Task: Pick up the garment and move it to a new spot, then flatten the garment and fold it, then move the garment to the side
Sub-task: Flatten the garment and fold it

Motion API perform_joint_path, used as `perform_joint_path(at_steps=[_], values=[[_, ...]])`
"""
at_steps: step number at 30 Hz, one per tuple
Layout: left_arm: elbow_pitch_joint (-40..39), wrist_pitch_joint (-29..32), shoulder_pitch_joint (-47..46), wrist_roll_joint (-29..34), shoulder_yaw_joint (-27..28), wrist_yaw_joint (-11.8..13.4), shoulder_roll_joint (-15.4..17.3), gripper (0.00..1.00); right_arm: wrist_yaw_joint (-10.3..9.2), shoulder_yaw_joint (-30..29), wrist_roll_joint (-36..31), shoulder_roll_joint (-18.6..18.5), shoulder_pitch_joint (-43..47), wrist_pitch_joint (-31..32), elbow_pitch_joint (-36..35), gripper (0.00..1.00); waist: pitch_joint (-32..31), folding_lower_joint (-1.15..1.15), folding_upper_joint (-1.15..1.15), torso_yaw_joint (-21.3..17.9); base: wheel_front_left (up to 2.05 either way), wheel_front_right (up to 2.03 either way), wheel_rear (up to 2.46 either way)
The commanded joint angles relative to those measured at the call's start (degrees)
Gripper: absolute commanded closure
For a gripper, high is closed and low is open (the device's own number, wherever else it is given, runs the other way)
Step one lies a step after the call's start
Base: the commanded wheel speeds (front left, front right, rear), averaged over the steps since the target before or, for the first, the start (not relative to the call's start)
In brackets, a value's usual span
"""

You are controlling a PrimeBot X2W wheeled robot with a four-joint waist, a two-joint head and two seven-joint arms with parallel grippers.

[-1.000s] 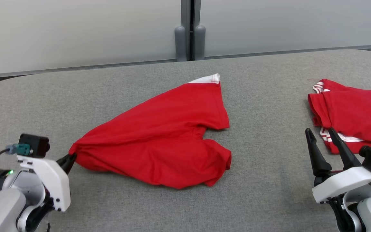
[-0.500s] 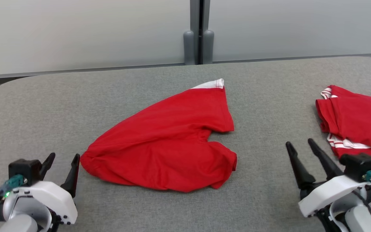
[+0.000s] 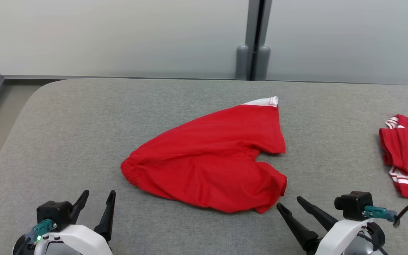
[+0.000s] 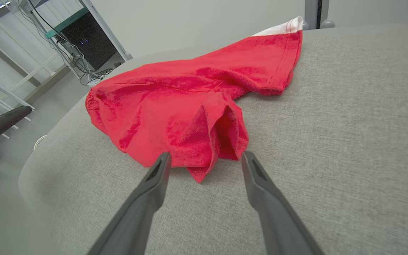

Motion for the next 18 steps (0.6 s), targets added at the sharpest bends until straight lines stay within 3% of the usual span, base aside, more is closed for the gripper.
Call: perform_joint_path(at_steps=[1, 11, 12, 13, 15, 18], values=[[0.31, -0.04, 0.37, -0.15, -0.08, -0.07, -0.01, 0.0, 0.02, 0.28, 0.46, -0.36, 0.01, 0.44, 0.61, 0.0, -0.3, 0.0, 0.0, 1.32, 0.0, 0.0, 0.0], [1.53, 0.25, 0.55, -1.06, -0.87, -0.74, -1.36, 0.0, 0.02, 0.69, -0.8, 1.73, -4.34, -0.03, 10.22, 0.0, 0.12, 0.0, 0.0, 5.74, 0.0, 0.0, 0.0], [1.7, 0.13, 0.52, -1.16, -0.95, -0.85, -1.57, 0.0, 0.02, 0.61, -0.57, 1.94, -4.71, -0.16, 11.06, 0.24, 0.24, 0.0, 0.0, 6.13, 0.0, 0.0, 0.0], [1.93, 0.06, 0.53, -1.33, -0.98, -0.95, -1.73, 0.0, 0.02, 0.6, -0.33, 1.86, -5.04, -0.17, 11.68, 0.62, 0.32, 0.0, 0.0, 6.47, 0.0, 0.0, 0.0], [2.39, -0.19, 0.45, -1.22, -1.09, -1.09, -2.13, 0.0, 0.02, 0.48, -0.06, 1.37, -6.05, -0.25, 12.45, 1.0, 0.47, 0.0, 0.0, 7.07, 0.0, 0.0, 0.0], [3.28, -0.66, 0.07, -1.45, -1.22, -1.52, -2.94, 0.0, 0.02, 0.36, 0.93, 0.46, -7.25, 0.25, 12.48, 1.0, 0.64, 0.0, 0.0, 7.74, 0.0, 0.0, 0.0]])
